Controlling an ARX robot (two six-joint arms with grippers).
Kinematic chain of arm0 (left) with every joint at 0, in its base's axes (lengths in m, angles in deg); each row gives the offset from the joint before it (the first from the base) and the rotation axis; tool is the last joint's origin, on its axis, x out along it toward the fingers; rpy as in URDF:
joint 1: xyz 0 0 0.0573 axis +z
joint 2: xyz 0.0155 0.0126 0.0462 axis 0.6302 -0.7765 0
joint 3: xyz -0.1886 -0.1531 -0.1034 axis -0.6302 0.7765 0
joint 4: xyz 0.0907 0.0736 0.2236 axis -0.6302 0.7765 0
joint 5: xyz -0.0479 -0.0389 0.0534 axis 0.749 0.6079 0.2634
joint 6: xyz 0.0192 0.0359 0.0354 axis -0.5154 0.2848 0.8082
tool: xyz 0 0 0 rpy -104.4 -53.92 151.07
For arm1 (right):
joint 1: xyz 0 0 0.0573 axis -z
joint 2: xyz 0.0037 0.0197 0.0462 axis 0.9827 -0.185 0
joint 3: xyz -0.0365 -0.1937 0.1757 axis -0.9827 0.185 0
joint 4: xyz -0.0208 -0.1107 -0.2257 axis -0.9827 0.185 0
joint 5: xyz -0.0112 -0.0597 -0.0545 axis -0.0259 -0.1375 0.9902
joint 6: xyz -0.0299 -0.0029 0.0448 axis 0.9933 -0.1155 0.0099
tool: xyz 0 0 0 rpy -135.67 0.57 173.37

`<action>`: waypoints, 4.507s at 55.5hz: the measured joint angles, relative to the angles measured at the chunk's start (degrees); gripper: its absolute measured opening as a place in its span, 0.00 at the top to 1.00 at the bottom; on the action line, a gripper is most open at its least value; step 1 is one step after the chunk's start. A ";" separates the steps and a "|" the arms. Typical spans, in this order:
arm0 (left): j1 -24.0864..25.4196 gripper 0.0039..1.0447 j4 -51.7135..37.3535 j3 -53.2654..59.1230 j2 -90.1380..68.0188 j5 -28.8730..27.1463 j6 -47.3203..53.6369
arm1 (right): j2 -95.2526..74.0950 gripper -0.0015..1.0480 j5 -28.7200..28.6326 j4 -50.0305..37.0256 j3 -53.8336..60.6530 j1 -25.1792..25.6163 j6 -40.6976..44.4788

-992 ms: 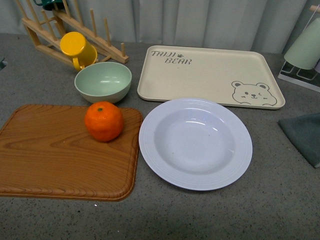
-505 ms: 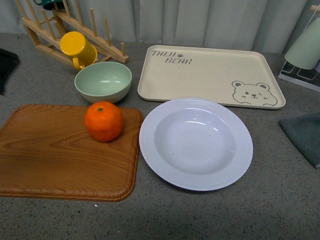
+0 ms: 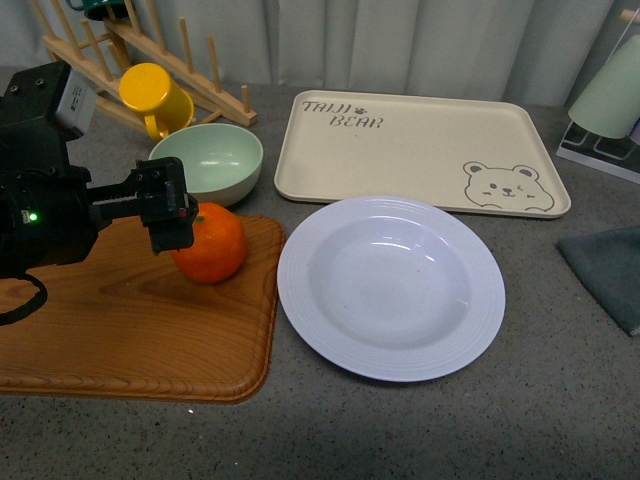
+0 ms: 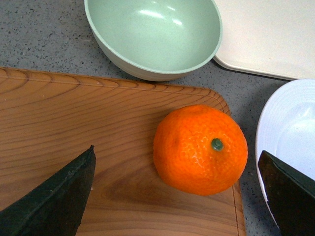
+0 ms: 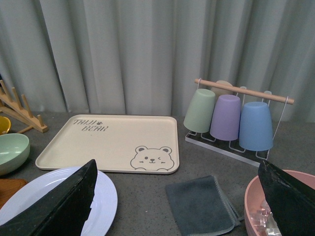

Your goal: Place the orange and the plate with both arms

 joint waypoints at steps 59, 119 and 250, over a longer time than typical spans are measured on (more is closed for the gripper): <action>-3.50 0.27 0.17 -8.20 -12.00 -0.31 -0.79 | 0.00 0.09 0.00 0.00 0.00 0.00 0.02; -23.02 0.36 4.22 -20.52 -18.01 -3.34 -6.45 | 0.00 0.09 0.00 0.00 0.00 0.00 0.00; 11.28 0.96 30.10 34.64 100.41 -3.80 13.16 | 0.00 0.09 0.00 0.00 0.00 0.00 0.02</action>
